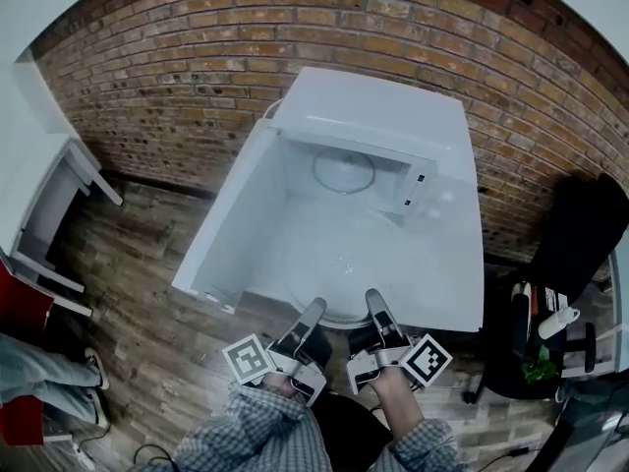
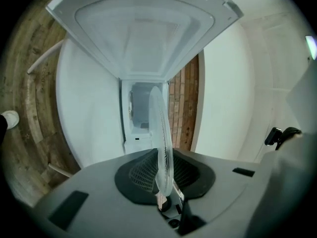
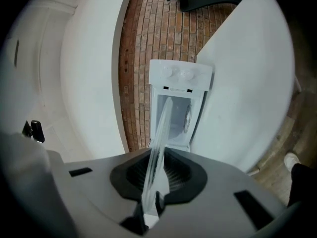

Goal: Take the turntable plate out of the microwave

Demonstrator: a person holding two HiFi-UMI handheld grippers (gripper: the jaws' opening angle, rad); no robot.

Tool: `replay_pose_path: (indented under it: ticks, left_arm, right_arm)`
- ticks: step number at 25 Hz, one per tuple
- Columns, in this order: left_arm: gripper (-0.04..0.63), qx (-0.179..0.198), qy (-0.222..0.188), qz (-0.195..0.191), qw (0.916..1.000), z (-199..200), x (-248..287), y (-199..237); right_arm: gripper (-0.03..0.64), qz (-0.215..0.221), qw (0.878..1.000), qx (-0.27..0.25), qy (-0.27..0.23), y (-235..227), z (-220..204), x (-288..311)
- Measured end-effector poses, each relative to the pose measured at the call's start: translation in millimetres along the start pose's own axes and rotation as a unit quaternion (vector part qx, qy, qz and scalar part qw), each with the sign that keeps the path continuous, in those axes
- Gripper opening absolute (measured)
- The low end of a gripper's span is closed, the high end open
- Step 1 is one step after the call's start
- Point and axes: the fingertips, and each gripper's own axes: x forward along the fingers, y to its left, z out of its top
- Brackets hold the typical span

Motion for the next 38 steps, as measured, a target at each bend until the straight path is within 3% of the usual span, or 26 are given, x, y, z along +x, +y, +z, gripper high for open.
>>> replay_pose_path:
  ticks: [8,15,28,38]
  left_arm:
    - [0.06,0.004,0.005,0.01,0.9999,-42.8,-46.9,-19.9]
    - [0.06,0.005,0.015,0.003,0.9999,-57.1,-57.8,-40.3]
    - [0.06,0.011,0.043,-0.014,0.9989,-38.7,-59.9,-65.7]
    - [0.06,0.016,0.059,-0.026,0.9978,-20.9,-49.5,-63.2]
  right_arm:
    - [0.049,-0.001,1.0,0.01,-0.013,11.0,-23.1,-63.6]
    - [0.049,0.008,1.0,0.011,-0.025,31.8,-26.5,-85.0]
    - [0.051,0.039,0.998,-0.009,-0.045,63.1,-37.8,-73.9]
    - [0.049,0.033,0.998,-0.01,-0.061,62.9,-37.8,-56.9]
